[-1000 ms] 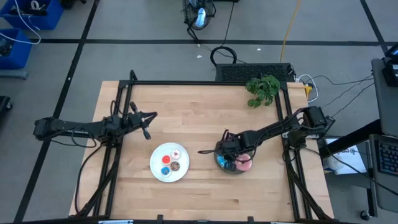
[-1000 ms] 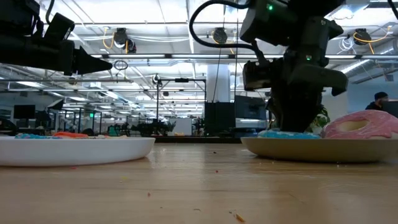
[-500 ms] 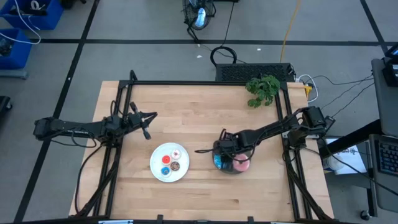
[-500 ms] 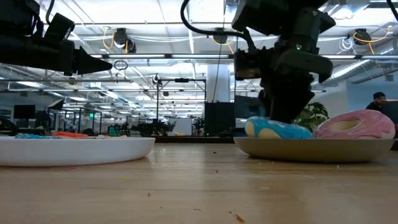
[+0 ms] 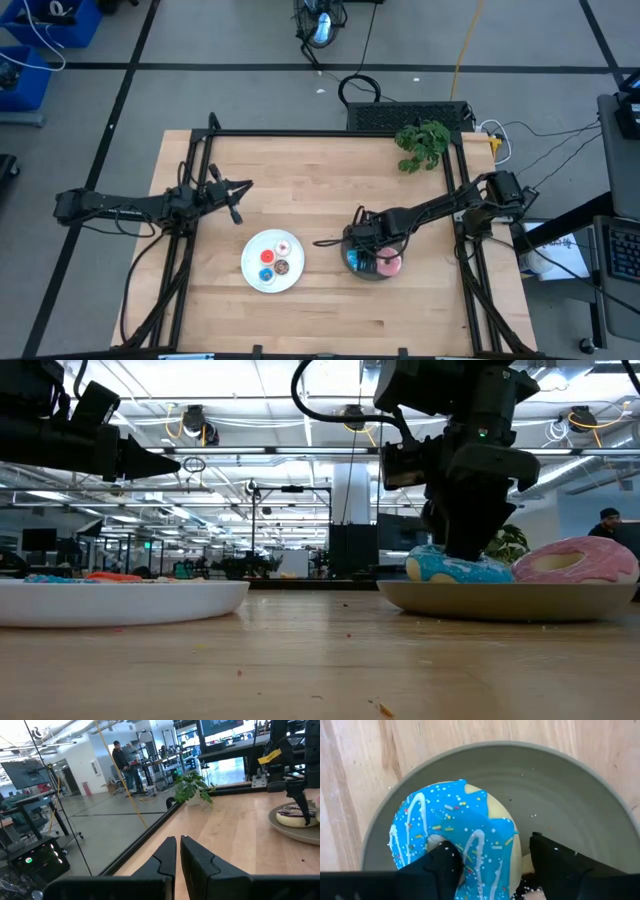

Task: Pick & Place donuts
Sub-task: Put the large blue donut on the gray plate, then return to Home Position

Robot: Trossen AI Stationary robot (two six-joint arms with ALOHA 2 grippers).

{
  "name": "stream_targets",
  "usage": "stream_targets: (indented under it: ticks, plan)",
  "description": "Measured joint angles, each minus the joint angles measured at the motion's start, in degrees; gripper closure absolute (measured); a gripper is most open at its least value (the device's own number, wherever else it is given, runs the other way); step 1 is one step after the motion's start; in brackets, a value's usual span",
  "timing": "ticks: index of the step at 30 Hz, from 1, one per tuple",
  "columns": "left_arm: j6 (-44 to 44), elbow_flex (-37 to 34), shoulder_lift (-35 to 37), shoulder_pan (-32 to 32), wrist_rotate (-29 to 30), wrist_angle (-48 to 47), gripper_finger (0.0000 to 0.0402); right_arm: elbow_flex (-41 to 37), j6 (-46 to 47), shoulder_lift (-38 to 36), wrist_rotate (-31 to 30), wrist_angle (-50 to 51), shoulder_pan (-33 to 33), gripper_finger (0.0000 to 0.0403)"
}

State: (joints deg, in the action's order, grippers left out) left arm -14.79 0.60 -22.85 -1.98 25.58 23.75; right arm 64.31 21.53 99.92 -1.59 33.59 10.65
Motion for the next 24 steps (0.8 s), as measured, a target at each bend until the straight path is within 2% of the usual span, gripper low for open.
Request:
stream_targets:
  ticks: [7, 11, 15, 24]
  plan:
    - [0.0, 0.0, 0.0, 0.0, 0.0, 0.0, 0.0369, 0.5, -2.8, 0.0, 1.8, 1.2, -1.4, 0.0159]
    - [-0.2, 0.0, 0.0, 0.0, 0.0, -0.1, 0.0369, 5.2, -2.9, -0.1, 1.5, 7.7, -2.3, 0.0135]
    - [-0.3, 0.0, 0.0, 0.0, 0.0, -0.2, 0.0369, 8.3, -4.6, -0.1, 1.6, 8.8, -2.4, 0.0117]
    - [-0.5, 0.0, 0.0, 0.0, 0.0, -1.3, 0.0369, 8.5, -5.1, 0.4, 2.8, 9.3, -2.8, 0.0108]
